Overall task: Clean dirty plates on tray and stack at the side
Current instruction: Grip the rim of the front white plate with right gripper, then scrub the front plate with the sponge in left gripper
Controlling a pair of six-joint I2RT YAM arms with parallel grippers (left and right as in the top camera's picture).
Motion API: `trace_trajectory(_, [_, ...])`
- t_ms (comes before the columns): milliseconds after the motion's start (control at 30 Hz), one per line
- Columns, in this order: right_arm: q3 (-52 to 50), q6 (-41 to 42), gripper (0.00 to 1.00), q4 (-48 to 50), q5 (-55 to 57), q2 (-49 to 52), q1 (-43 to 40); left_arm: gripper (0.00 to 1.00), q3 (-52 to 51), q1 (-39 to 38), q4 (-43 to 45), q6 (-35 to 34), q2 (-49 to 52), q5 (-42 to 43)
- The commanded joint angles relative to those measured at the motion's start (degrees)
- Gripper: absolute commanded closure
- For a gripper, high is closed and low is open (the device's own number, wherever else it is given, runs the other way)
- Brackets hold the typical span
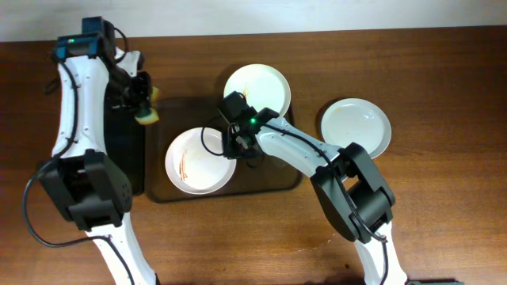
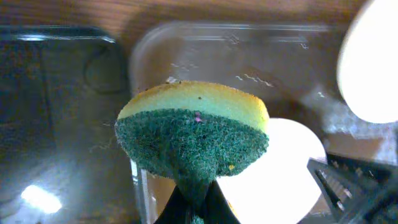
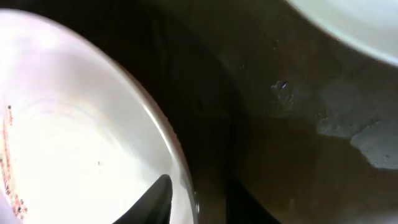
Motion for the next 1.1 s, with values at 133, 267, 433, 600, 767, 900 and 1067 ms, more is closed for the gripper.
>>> trace_trajectory(133, [-0.52, 4.15, 0.96, -5.31, -4.76, 1.49, 1.03, 0.99, -4.28, -3.96, -1.97, 1.73, 0.50, 2.47])
trace_trajectory(267, [-0.52, 5.42, 0.96, -1.18, -4.42, 1.49, -1.64, 0.99, -13.99, -4.92, 3.37, 0.66, 0.50, 2.49])
trace_trajectory(433, [-0.52, 5.42, 0.96, 0.33, -4.79, 1.51, -3.32, 0.99, -27.61, -8.37, 15.78, -0.07, 0.50, 1.33])
trace_trajectory(600, [-0.55, 5.18, 0.96, 1.40, -4.52, 1.51, -3.32, 0.99, -36.63, -12.46, 25.07, -5.92, 0.50, -3.21])
trace_trajectory(767, [-0.55, 4.74, 0.96, 1.38, -4.52, 1.51, -3.34, 0.99, -40.02, -20.70, 21.31, -8.50, 0.48, -3.69])
trace_trajectory(900, [-0.55, 4.35, 0.96, 1.38, -4.55, 1.51, -3.34, 0.99, -40.02, -21.11, 20.37, -12.76, 0.44, -7.08])
trace_trajectory(1067, [-0.55, 4.31, 0.96, 1.36, -4.55, 1.51, -3.32, 0.99, -40.11, -19.08, 34.18, -23.61, 0.44, -31.93])
